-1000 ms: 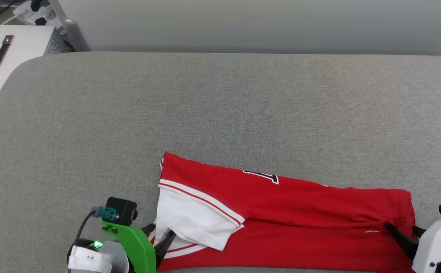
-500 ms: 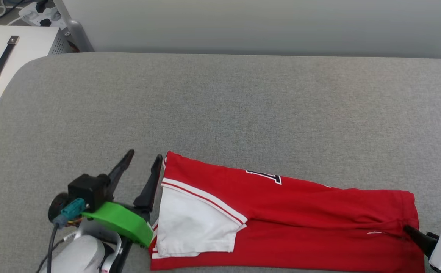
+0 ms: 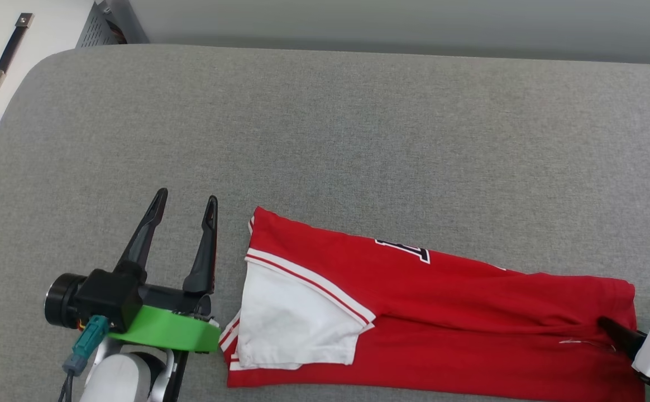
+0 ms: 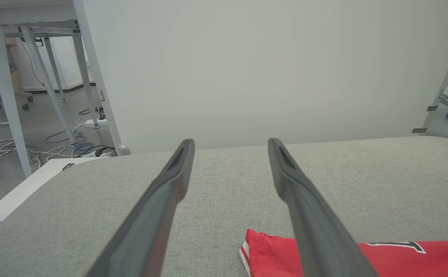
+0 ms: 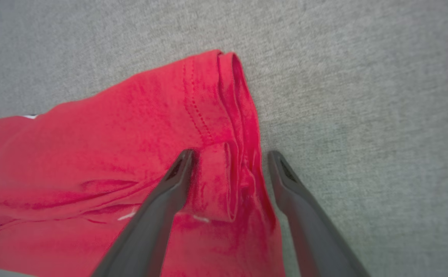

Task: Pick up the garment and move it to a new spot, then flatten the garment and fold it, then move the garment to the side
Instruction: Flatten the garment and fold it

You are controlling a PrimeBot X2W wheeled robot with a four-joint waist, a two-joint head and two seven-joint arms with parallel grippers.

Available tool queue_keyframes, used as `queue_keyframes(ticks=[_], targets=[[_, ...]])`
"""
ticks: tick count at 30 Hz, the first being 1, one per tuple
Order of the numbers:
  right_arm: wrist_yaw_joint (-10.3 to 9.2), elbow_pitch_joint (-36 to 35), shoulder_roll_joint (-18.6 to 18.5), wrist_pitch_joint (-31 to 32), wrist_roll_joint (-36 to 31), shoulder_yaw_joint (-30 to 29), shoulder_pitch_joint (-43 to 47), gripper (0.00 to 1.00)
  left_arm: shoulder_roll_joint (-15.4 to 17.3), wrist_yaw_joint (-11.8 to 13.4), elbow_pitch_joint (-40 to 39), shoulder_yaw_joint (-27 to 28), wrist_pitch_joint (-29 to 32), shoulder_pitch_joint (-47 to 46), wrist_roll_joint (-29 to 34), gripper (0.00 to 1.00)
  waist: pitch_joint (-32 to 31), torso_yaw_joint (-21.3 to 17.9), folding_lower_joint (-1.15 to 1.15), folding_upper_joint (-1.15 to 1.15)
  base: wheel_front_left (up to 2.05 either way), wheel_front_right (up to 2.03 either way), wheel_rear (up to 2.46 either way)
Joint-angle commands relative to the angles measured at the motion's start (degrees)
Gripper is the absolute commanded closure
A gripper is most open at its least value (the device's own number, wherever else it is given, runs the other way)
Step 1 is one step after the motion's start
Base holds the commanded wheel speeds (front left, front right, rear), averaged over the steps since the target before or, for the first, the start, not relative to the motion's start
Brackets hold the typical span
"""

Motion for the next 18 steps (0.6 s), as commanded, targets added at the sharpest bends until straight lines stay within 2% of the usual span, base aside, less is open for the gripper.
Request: queue_keyframes(ticks=[1, 7, 18], targets=[[-0.04, 1.6, 1.3, 0.4, 0.5, 1.0, 0.1, 0.0, -1.0, -1.2, 0.7, 0.9, -0.3, 0.8, 1.0, 0.0, 0.2, 0.2, 0.0, 0.0, 0.0, 0.0, 0.0], [-0.04, 3.3, 2.6, 0.4, 1.8, 3.1, 1.1, 0.0, -3.7, -3.5, 1.9, 3.3, -0.3, 0.9, 2.8, 0.0, -0.1, 0.4, 0.0, 0.0, 0.0, 0.0, 0.0], [-0.04, 4.0, 3.5, -0.3, 5.4, 6.2, 2.4, 0.0, -4.3, -4.0, 2.8, 3.4, -0.3, 1.6, 3.2, 0.0, -2.1, -0.4, 0.0, 0.0, 0.0, 0.0, 0.0]])
